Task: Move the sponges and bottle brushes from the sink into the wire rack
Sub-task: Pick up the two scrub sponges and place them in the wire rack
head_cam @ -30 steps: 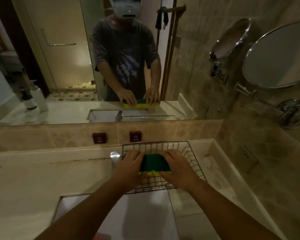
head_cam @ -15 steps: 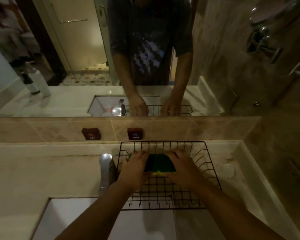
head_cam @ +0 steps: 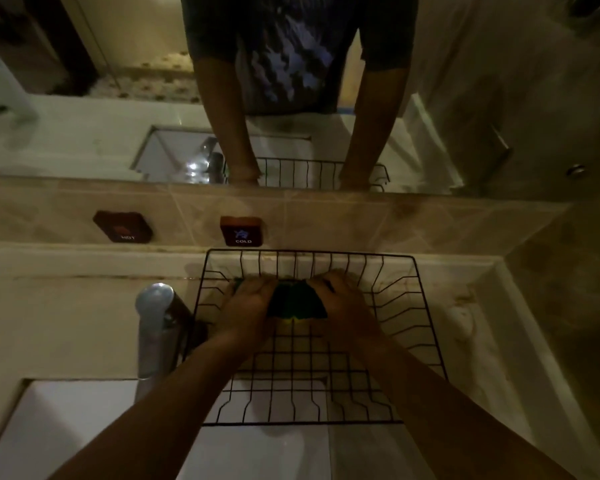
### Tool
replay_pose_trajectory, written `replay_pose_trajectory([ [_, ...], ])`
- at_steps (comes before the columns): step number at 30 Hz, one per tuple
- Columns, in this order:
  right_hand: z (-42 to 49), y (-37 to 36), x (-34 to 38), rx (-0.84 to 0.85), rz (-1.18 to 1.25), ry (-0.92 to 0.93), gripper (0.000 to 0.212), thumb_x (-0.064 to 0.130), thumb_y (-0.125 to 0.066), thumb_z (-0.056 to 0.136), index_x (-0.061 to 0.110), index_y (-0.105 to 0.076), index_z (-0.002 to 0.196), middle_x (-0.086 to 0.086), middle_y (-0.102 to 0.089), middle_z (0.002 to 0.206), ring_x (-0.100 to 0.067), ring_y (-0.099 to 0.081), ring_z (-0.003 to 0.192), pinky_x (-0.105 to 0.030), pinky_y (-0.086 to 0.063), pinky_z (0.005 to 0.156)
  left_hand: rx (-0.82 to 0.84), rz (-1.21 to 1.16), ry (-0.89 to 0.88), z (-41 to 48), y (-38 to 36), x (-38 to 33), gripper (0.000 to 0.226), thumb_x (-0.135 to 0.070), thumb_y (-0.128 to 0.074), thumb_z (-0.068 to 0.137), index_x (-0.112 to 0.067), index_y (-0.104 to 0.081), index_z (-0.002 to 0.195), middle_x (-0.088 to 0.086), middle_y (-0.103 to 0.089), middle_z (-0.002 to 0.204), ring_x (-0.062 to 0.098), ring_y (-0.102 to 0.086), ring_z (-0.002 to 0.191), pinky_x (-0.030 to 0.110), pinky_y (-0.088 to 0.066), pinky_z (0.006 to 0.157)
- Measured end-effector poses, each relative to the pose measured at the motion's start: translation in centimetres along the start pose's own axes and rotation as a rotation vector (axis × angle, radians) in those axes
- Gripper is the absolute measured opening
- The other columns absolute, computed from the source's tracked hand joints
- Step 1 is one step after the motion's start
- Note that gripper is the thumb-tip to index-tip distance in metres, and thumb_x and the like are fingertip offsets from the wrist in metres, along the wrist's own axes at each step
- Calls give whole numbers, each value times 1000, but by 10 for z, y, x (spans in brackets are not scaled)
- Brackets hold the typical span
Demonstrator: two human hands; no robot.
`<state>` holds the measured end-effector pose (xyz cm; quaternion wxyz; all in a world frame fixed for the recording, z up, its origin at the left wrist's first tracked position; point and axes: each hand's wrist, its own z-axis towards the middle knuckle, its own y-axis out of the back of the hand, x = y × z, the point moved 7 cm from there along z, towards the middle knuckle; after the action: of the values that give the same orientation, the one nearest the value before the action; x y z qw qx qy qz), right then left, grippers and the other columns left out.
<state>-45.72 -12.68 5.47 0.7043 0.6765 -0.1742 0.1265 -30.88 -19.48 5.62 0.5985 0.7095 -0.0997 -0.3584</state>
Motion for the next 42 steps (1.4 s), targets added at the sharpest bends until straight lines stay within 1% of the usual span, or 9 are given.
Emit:
replay_pose_trajectory([
  [3,1,-3,-1,-51,-67,29,63,44,-66,79,14,-51,133,-8,-52,130,-29,-44,122,-49,-41,98,-50,15,0,-1,-3,4,64,-23,-67,84,-20,-43,143,3,-48,145,22,-35,137,45,-12,119],
  [5,2,-4,-2,-56,-68,26,64,48,-65,81,16,-50,134,-6,-52,132,-28,-43,124,-48,-40,99,-61,31,-13,0,-3,3,64,-22,-68,83,-18,-43,142,3,-48,145,23,-34,138,46,-9,120],
  [9,5,-4,-2,-48,-75,28,62,45,-65,83,14,-50,134,-7,-53,131,-29,-44,123,-49,-41,98,-88,70,-27,1,-1,0,62,-18,-67,83,-14,-45,141,6,-49,143,27,-36,134,44,-16,118],
  [15,3,-1,1,-66,-153,14,66,56,-47,83,17,-50,136,-8,-52,132,-32,-42,123,-49,-42,99,-114,105,-37,-1,1,-2,61,-15,-72,79,-9,-52,137,12,-53,139,35,-41,127,49,-32,111],
  [21,3,-1,2,-77,-131,32,63,41,-67,82,13,-51,136,-10,-52,133,-32,-42,123,-48,-43,100,-97,77,-40,-1,-2,0,63,-12,-70,79,-7,-49,138,13,-50,141,35,-39,129,51,-31,112],
  [27,2,0,2,-113,-174,32,61,46,-64,82,15,-53,134,-9,-54,130,-32,-45,120,-47,-44,97,-109,71,-48,1,-2,0,61,-15,-69,82,-9,-48,139,9,-49,141,31,-38,129,42,-27,113],
  [34,1,-2,2,-100,-195,7,62,49,-62,84,17,-50,136,-8,-53,134,-33,-44,124,-49,-42,99,-122,55,-39,1,-4,1,61,-15,-68,84,-12,-46,140,6,-49,142,27,-37,129,38,-27,113],
  [38,-1,-1,3,-91,-157,9,64,43,-65,83,15,-48,138,-9,-51,136,-34,-43,126,-51,-42,99,-73,68,-8,3,-5,1,63,-20,-63,89,-15,-37,146,4,-41,149,27,-28,134,37,-22,115],
  [42,-10,-1,4,-45,-114,17,77,48,-64,81,14,-38,145,-10,-42,148,-34,-35,135,-53,-34,108,47,109,23,-1,-4,-1,75,-17,-61,88,-17,-22,152,4,-26,157,31,-14,144,45,-15,120],
])
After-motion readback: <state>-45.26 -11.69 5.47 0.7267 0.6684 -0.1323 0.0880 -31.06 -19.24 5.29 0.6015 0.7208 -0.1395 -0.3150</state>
